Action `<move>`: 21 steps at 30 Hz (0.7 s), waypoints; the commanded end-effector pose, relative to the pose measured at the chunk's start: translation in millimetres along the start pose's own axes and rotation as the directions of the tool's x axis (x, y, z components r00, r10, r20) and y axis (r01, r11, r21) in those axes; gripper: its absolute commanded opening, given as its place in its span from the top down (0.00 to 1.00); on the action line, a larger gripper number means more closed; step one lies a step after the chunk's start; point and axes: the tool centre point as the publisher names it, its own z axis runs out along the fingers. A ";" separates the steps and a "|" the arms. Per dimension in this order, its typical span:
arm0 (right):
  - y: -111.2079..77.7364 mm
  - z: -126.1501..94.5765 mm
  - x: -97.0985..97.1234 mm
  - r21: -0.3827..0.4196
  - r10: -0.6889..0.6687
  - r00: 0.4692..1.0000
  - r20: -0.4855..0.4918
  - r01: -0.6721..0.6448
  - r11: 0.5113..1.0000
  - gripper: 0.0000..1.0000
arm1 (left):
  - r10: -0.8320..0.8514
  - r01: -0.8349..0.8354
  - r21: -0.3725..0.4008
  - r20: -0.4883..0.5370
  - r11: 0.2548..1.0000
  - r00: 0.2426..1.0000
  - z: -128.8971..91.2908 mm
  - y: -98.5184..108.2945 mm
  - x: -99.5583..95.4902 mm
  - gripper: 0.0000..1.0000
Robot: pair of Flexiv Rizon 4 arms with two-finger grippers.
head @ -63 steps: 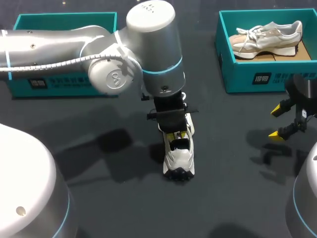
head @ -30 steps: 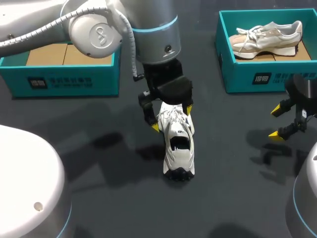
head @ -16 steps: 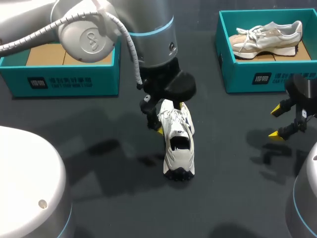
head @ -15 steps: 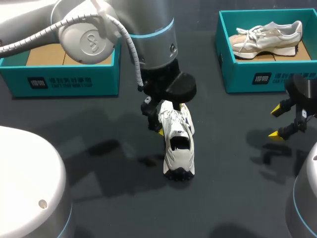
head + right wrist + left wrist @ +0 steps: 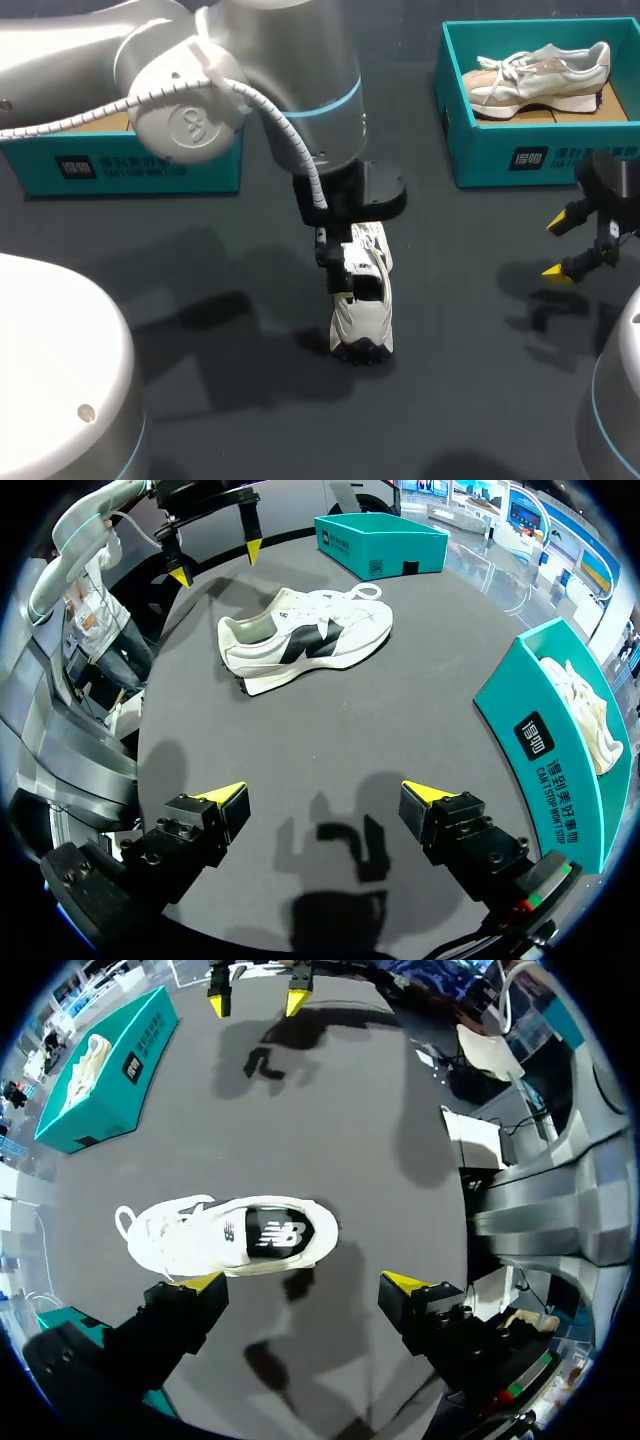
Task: Take the shoe out of the shoebox, open the shoe tongue, remove and reinsert the insole, then place the shoe into the shoebox
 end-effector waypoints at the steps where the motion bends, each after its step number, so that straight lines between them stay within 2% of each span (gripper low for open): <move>1: -0.4 -0.4 1.6 0.001 0.000 1.000 0.002 0.000 1.000 0.00 | -0.033 0.033 -0.020 0.016 0.999 0.999 12.4 -5.3 3.5 0.00; 7: -0.4 -0.4 1.6 0.001 0.000 1.000 0.002 0.000 1.000 0.00 | -0.061 0.065 -0.050 0.076 0.997 0.995 33.2 -15.9 9.4 0.00; 16: -0.4 -0.4 1.6 0.001 0.000 1.000 0.002 0.000 1.000 0.00 | -0.040 0.042 -0.068 0.031 0.997 0.999 58.9 -20.9 16.3 0.00; 21: -0.4 -0.4 1.6 0.001 0.000 1.000 0.002 0.000 1.000 0.00 | -0.026 0.026 -0.086 0.004 0.996 1.000 78.5 -22.5 14.7 0.08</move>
